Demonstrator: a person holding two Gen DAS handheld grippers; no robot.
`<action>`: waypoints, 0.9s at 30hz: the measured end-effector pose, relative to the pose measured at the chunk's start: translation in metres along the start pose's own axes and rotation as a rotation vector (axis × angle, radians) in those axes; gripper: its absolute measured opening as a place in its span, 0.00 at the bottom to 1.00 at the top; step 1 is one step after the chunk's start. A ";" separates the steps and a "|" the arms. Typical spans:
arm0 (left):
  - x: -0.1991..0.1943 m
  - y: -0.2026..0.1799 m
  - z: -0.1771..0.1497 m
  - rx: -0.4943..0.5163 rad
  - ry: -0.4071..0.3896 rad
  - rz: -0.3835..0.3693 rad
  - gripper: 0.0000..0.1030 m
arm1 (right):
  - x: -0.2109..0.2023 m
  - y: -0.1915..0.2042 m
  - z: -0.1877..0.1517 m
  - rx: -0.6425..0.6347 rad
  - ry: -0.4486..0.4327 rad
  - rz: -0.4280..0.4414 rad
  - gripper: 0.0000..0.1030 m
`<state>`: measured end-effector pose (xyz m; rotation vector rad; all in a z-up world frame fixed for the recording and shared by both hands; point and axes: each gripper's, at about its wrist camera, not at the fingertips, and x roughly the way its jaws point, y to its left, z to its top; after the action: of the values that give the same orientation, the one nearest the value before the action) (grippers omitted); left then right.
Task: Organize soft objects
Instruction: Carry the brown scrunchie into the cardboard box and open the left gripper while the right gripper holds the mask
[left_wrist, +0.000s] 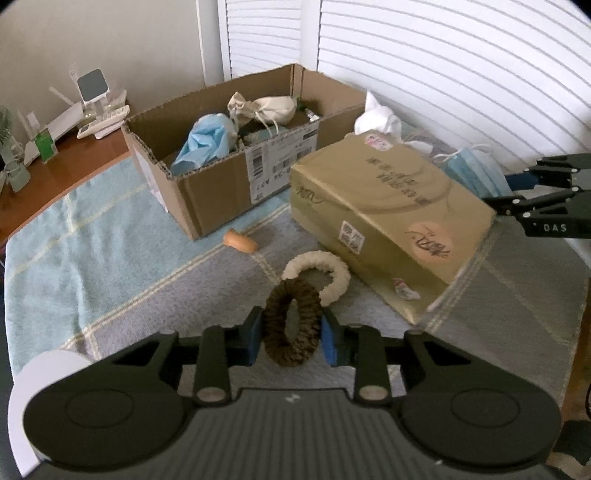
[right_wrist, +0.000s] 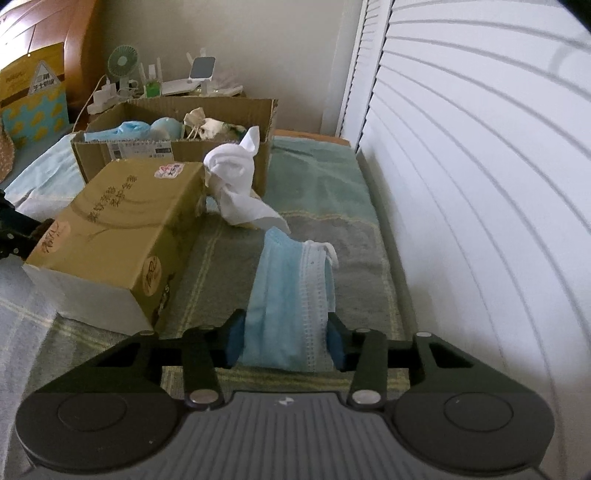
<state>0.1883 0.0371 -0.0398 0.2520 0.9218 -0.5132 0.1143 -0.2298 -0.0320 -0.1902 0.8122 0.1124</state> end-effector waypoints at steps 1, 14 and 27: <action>-0.003 -0.001 0.000 -0.001 -0.003 -0.002 0.30 | -0.003 -0.001 0.000 0.002 -0.004 0.000 0.48; -0.054 -0.024 -0.007 0.017 -0.074 -0.028 0.30 | -0.058 0.002 0.016 -0.014 -0.113 -0.008 0.48; -0.058 0.006 0.062 0.005 -0.159 0.035 0.30 | -0.074 0.010 0.037 -0.044 -0.189 0.028 0.48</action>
<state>0.2056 0.0343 0.0435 0.2275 0.7603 -0.4962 0.0883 -0.2144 0.0451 -0.2061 0.6246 0.1719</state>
